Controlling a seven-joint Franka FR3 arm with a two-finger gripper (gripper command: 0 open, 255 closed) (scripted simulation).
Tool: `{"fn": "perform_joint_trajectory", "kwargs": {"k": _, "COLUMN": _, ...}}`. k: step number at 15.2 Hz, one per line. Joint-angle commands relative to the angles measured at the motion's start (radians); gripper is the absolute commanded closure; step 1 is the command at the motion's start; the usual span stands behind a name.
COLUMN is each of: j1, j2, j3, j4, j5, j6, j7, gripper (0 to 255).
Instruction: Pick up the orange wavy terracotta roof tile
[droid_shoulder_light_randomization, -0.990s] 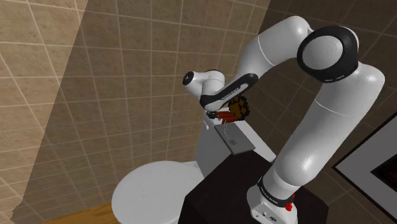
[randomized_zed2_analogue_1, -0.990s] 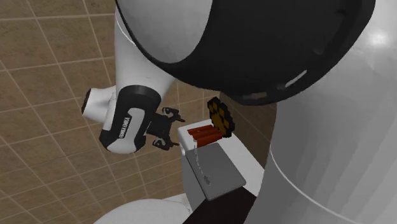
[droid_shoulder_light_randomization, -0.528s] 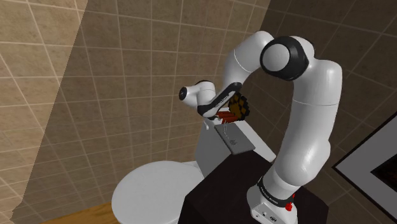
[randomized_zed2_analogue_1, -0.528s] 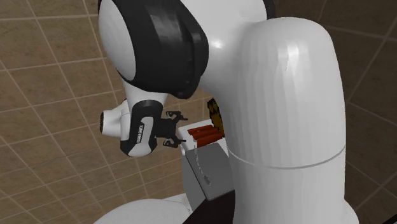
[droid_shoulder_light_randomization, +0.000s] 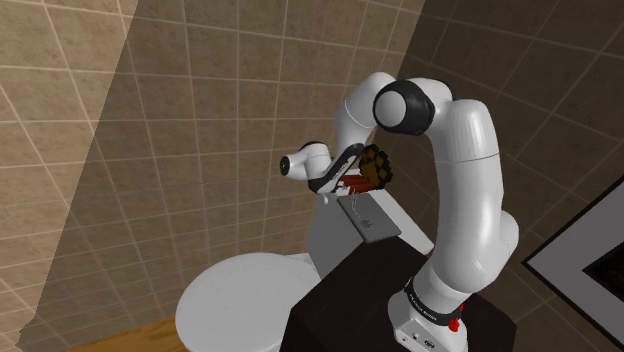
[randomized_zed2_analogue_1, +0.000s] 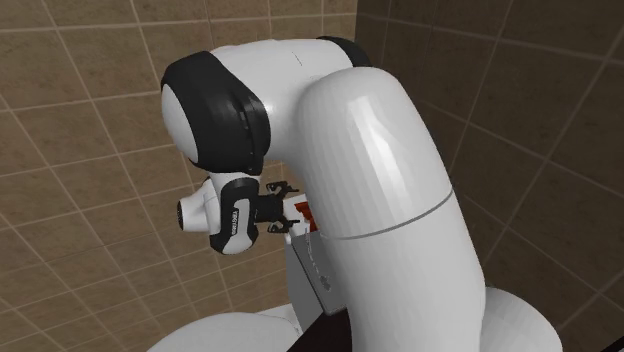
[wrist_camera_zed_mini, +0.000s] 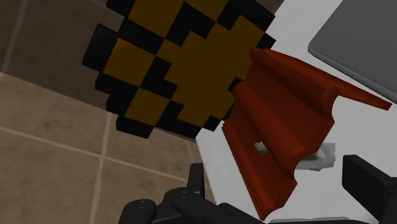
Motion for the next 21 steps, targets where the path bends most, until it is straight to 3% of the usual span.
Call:
{"fn": "perform_joint_trajectory", "kwargs": {"k": 1, "j1": 0.001, "j2": 0.028, "j3": -0.002, "j4": 0.015, "j5": -0.006, "j6": 0.004, "j7": 0.013, "gripper": 0}}
{"fn": "perform_joint_trajectory", "kwargs": {"k": 6, "j1": 0.002, "j2": 0.061, "j3": -0.004, "j4": 0.031, "j5": -0.011, "j6": 0.009, "j7": 0.03, "gripper": 0}}
{"fn": "perform_joint_trajectory", "kwargs": {"k": 7, "j1": 0.002, "j2": 0.059, "j3": -0.003, "j4": 0.031, "j5": -0.01, "j6": 0.008, "j7": 0.029, "gripper": 255}}
{"fn": "perform_joint_trajectory", "kwargs": {"k": 16, "j1": 0.001, "j2": 0.061, "j3": -0.004, "j4": 0.031, "j5": -0.011, "j6": 0.009, "j7": 0.03, "gripper": 255}}
{"fn": "perform_joint_trajectory", "kwargs": {"k": 21, "j1": 0.0, "j2": -0.003, "j3": -0.001, "j4": 0.001, "j5": -0.001, "j6": -0.002, "j7": -0.003, "gripper": 255}}
